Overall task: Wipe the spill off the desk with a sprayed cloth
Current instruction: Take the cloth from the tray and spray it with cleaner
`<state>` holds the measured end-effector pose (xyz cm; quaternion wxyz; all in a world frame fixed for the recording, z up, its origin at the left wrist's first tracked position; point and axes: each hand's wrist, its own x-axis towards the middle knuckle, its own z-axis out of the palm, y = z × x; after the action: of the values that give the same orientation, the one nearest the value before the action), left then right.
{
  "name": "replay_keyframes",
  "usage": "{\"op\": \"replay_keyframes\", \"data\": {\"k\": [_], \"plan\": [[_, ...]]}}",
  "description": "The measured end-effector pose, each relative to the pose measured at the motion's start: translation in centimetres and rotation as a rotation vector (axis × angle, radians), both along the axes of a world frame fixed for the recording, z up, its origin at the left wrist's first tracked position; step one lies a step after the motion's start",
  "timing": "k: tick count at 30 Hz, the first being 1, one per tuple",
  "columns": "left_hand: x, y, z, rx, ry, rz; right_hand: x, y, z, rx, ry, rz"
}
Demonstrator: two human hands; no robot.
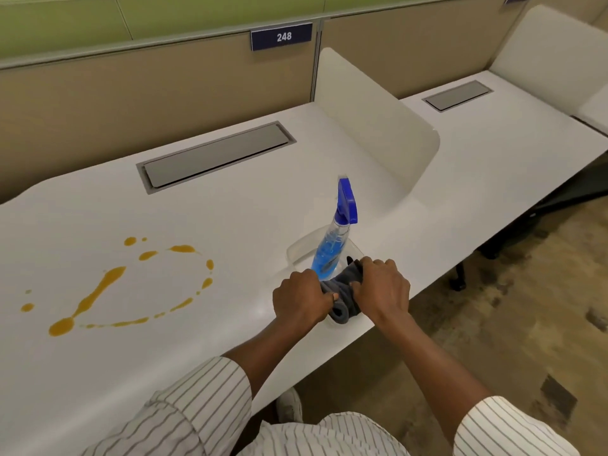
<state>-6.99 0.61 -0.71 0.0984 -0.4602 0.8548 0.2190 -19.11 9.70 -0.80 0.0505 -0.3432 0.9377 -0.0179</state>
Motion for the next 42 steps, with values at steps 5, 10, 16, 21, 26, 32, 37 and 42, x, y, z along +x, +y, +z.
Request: {"op": "replay_keyframes", "data": {"k": [5,10,16,21,26,32,37,42], "plan": [[-0.7,-0.4,-0.3,0.059,0.077,0.153,-0.4,-0.7,-0.3,0.086,0.027,0.068],[-0.8,0.1,-0.2,0.134,0.264,0.288,-1.5,-0.8,-0.9,0.004,-0.050,0.007],[-0.3,0.4,1.4,0.365,0.580,0.401,-3.0,0.0,0.2,-0.252,-0.180,-0.166],[1.6,0.4,4.2,0.541,0.779,0.393,-4.0,1.6,3.0,-0.423,-0.305,-0.271],[5.1,0.0,8.6,0.528,0.942,0.273,-3.8,3.6,6.9,-0.767,-0.504,-0.264],[12.0,-1.4,13.9,0.610,1.177,0.208,1.6,3.7,10.6,-0.968,-0.391,-0.079],[18.5,-3.5,15.4,0.477,1.149,0.249,10.0,0.9,11.6,-1.085,-0.313,0.321],[24.4,-5.3,17.0,0.457,1.141,0.243,16.0,-4.6,12.8,-1.026,-0.581,0.630]]}}
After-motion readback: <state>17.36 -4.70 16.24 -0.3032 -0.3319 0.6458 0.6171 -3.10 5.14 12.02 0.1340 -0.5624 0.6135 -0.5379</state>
